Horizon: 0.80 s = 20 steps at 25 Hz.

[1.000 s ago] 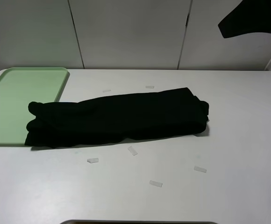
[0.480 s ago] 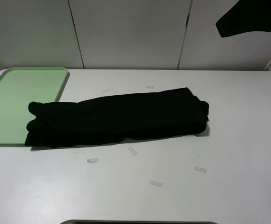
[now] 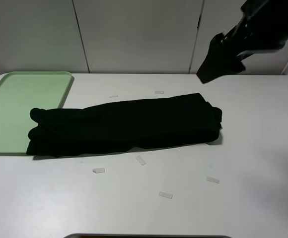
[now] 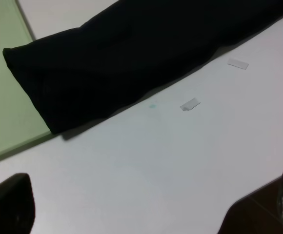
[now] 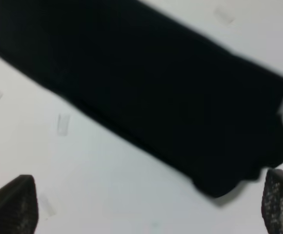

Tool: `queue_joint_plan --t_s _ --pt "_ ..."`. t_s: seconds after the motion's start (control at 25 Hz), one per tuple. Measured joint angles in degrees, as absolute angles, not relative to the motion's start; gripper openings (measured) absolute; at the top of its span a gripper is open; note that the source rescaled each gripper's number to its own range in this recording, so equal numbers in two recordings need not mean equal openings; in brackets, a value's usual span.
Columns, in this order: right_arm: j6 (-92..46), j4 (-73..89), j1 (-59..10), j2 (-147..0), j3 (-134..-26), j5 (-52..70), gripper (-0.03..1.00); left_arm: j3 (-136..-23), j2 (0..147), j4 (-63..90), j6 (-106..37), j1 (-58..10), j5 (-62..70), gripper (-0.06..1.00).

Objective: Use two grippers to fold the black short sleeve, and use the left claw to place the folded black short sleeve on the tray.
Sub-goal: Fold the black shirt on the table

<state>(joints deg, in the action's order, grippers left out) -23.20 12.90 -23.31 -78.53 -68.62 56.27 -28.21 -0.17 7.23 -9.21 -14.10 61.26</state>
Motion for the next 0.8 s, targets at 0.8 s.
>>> queue_joint_plan --t_s 0.8 --pt "-43.22 33.72 -2.61 -106.07 -78.97 58.46 1.00 -28.21 -0.17 7.23 -9.21 -14.10 61.26 1.00"
